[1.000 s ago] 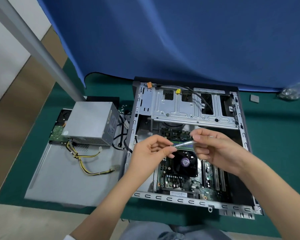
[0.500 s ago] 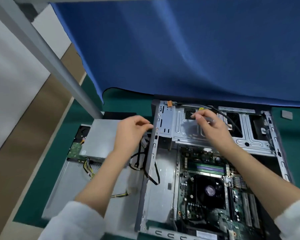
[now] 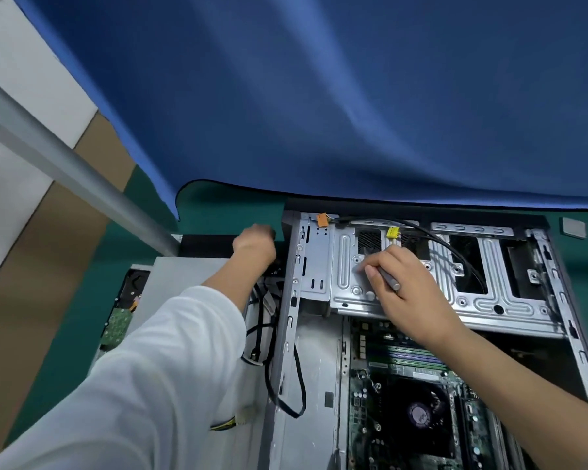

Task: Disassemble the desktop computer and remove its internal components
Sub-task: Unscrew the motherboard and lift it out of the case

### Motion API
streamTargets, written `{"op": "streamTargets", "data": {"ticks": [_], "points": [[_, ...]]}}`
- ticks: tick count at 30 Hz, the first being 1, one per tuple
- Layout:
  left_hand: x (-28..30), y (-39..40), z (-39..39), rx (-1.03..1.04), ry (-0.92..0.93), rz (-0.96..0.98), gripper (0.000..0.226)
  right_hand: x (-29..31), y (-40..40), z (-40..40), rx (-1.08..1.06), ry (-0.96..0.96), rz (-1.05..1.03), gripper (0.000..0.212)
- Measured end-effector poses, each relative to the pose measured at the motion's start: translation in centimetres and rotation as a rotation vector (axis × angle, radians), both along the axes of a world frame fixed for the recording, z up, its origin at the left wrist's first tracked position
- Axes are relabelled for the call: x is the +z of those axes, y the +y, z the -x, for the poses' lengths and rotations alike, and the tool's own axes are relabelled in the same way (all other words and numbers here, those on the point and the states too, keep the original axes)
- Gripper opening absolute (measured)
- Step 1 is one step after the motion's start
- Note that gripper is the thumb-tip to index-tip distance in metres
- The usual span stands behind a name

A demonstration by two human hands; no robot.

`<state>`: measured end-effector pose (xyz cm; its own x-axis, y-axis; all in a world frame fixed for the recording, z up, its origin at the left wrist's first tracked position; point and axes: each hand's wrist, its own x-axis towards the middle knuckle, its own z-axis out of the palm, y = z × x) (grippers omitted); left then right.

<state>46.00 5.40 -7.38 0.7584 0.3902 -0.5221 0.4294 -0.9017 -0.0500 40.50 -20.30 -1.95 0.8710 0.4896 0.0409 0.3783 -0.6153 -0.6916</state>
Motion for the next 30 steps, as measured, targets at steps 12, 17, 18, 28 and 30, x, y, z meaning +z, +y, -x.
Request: {"op": "streamTargets", "data": {"ticks": [12, 17, 18, 28, 30], "points": [[0.3, 0.3, 0.3, -0.084, 0.033, -0.085, 0.032, 0.2, 0.1, 0.2, 0.024, -0.043, -0.023, 0.017], [4.3, 0.4, 2.9, -0.044, -0.321, 0.086, 0.020, 0.7, 0.0, 0.3, -0.060, 0.056, -0.190, 0.020], [5.0, -0.1, 4.1, 0.016, -0.416, 0.208, 0.026, 0.8, 0.0, 0.3, -0.097, 0.098, -0.256, 0.021], [6.2, -8.2, 17.9, 0.256, -0.639, 0.626, 0.050, 2.6, -2.6, 2.2, -0.170, 0.135, -0.104, 0.026], [6.1, -8.8, 18.2, 0.260, -0.649, 0.601, 0.051, 2.4, -3.6, 3.4, -0.172, 0.101, -0.039, 0.020]]}}
